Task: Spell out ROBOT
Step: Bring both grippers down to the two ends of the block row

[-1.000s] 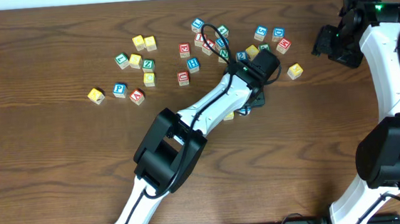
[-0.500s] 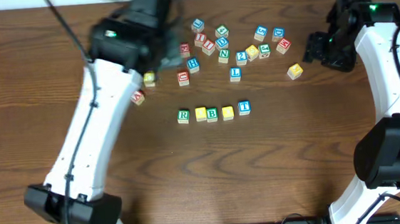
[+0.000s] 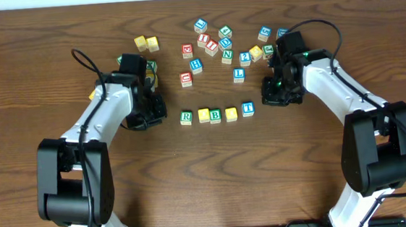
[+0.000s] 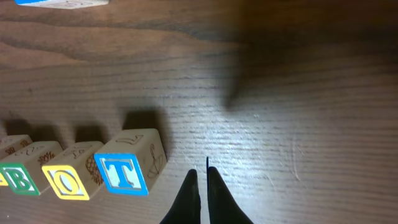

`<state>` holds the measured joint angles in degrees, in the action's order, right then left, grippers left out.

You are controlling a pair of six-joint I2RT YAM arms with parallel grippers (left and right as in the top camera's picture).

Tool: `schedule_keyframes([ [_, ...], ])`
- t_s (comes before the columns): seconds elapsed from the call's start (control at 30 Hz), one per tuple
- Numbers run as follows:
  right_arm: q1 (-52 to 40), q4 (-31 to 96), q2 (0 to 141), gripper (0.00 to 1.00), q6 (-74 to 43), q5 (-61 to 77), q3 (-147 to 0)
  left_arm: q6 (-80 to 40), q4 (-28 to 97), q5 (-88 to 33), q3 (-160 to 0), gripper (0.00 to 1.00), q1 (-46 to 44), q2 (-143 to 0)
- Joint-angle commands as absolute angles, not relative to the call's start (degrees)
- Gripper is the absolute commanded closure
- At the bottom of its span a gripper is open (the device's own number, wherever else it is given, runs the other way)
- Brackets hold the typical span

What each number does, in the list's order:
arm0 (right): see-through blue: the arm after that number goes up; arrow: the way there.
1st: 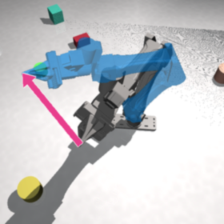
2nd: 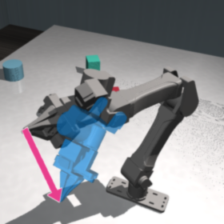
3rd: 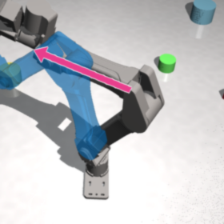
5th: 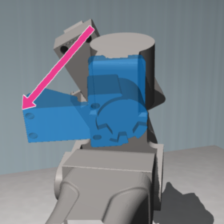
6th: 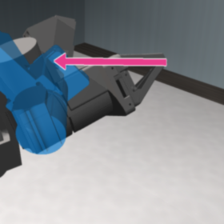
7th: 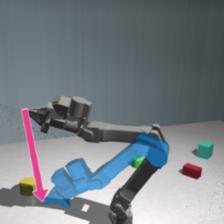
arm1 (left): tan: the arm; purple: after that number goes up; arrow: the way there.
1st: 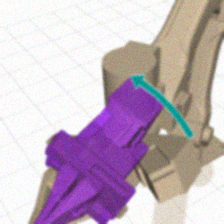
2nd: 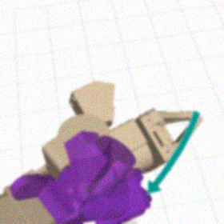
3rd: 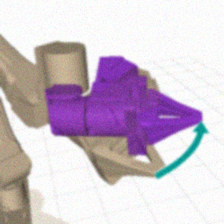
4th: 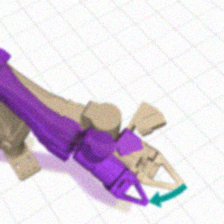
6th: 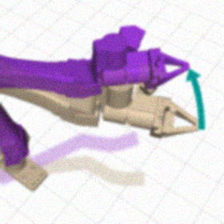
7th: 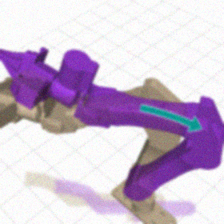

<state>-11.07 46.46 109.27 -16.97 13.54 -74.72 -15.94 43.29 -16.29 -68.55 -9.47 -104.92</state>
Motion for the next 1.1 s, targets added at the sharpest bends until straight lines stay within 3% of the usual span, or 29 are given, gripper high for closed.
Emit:
schedule_keyframes([
  [0.0, -12.0, 44.6, 108.9, 0.99, -18.3, 13.7, -73.1, -15.7, 37.8, -20.2, -64.8, 0.92, -10.7, -104.7],
  [0.2, -12.8, 40.8, 108.9, 0.99, -21.2, 13.6, -70.7, -18.6, 30.5, -18.4, -63.7, 0.92, -14.3, -106.6],
  [1.07, -15.2, 37.9, 108.9, 0.99, -22.2, 13.7, -69.6, -24.3, 23.4, -18.4, -63.7, 0.92, -21.3, -107.4],
])
